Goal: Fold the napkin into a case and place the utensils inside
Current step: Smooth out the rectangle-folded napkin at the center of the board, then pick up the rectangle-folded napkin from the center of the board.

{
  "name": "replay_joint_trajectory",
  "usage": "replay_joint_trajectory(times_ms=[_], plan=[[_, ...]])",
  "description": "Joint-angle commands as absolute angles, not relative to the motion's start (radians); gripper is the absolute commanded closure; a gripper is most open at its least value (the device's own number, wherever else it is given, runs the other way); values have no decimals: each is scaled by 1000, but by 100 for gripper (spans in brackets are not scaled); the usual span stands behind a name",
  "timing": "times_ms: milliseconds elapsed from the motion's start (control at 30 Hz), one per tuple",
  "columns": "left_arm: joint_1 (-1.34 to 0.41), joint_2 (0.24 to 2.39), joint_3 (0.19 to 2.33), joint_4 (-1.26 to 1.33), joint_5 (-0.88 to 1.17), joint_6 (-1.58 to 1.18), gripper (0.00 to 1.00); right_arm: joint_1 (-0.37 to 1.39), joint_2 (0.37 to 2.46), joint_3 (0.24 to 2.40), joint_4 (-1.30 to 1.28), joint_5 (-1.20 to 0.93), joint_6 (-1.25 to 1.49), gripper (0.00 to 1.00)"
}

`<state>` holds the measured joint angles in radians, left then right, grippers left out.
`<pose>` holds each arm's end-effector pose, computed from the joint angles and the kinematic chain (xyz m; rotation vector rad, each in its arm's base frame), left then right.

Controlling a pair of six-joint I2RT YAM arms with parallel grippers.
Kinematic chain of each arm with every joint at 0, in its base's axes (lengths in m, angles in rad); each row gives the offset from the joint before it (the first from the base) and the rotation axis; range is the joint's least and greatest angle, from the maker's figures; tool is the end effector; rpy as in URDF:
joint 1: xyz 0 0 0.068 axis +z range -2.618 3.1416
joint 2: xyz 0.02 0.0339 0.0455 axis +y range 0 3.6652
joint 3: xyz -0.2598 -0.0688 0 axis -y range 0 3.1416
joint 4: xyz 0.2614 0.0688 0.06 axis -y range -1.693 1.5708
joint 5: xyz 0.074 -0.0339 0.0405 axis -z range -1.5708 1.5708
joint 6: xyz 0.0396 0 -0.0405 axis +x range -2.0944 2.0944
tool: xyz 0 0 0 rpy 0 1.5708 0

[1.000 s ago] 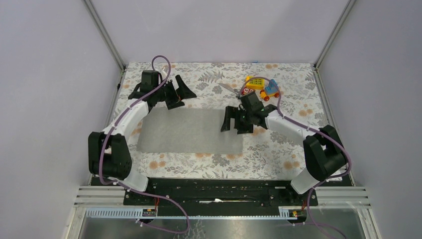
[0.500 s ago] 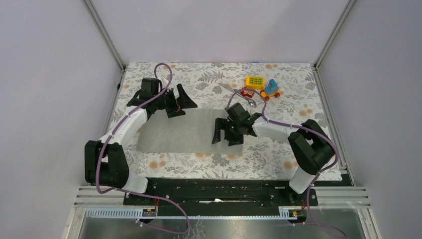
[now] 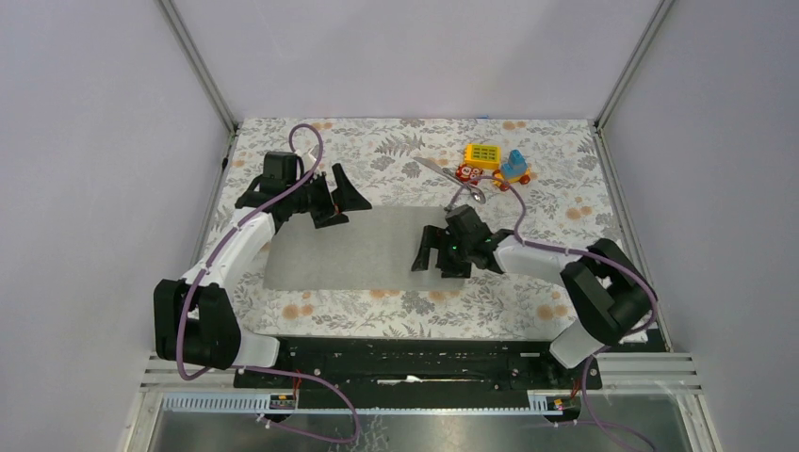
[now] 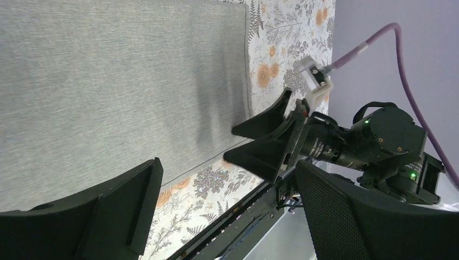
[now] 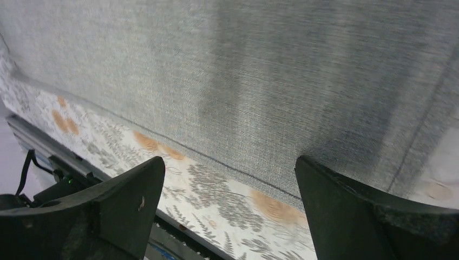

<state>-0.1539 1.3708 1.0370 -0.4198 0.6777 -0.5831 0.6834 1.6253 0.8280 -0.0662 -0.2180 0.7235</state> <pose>0.3040 -0.0723 0.2674 -0.1513 2.3918 -1.1484 0.2527 0.2169 0.1422 -0.0531 2.6133 0.8416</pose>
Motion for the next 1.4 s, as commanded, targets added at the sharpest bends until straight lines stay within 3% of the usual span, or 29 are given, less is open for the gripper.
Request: replay_joint_trajectory(times_ms=[0,200,333,467,700,1067,1367], plan=[[-156,1342,1021,-407,669,-564,1,580,1534,658,-172,-57,736,1],[-161,1374,965,-346,635,-613,1,482,1396,655,-319,23,626,0],[-193,1340,868,-311,412,-690,1,485,1351,752,-357,-63,496,0],[-201,1310,753,-216,289,-749,1,498,1419,887,-355,-140,436,0],[-201,1444,774,-218,190,-750,1,483,1599,1036,-292,-181,456,0],[-221,1615,825,-189,199,-746,1,348,1656,881,-194,-183,498,0],[-271,1603,917,-240,236,-719,1,344,1520,997,-487,-122,368,0]])
